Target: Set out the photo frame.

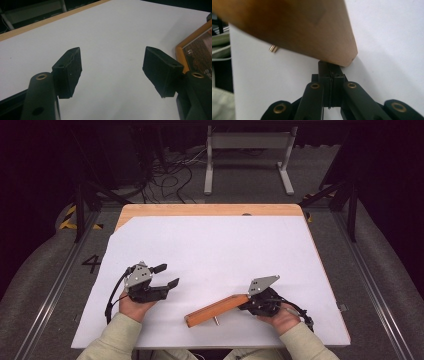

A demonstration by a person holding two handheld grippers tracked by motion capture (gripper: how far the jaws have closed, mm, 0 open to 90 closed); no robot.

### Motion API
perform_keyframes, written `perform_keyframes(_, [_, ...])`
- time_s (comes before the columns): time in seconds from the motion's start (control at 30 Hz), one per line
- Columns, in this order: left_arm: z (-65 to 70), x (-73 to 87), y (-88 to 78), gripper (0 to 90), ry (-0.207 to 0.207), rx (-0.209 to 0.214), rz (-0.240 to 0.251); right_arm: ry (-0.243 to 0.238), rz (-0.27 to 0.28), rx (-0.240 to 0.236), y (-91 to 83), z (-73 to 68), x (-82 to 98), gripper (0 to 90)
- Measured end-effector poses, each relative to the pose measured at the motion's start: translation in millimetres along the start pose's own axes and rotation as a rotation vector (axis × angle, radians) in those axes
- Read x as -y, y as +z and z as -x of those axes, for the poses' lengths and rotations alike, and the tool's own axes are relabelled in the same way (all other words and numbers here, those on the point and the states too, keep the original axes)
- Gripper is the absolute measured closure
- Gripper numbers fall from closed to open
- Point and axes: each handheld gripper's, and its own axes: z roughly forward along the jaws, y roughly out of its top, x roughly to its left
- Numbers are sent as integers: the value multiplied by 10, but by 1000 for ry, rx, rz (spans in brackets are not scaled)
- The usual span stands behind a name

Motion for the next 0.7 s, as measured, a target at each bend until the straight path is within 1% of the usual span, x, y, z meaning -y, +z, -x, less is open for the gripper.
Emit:
perform_keyframes(0.13, [2, 18, -22, 317, -2, -7, -5, 24, 20, 18, 60, 63, -61, 900])
perform_keyframes(0.2, [0, 37, -42, 317, 4, -15, -14, 25, 23, 24, 94, 91, -96, 900])
perform_keyframes(0.3, [-10, 70, -70, 317, -2, -25, -22, 30, 25, 37, 151, 127, -159, 900])
perform_keyframes(0.4, [-29, 104, -103, 315, -13, -39, -33, 32, 25, 39, 195, 161, -211, 900])
perform_keyframes(0.5, [-45, 135, -134, 314, -25, -54, -47, 30, 26, 31, 237, 201, -259, 900])
perform_keyframes(0.57, [-55, 151, -149, 314, -33, -62, -50, 31, 32, 25, 265, 232, -278, 900])
perform_keyframes(0.7, [-76, 159, -164, 314, -46, -71, -51, 31, 21, 28, 305, 271, -362, 900])
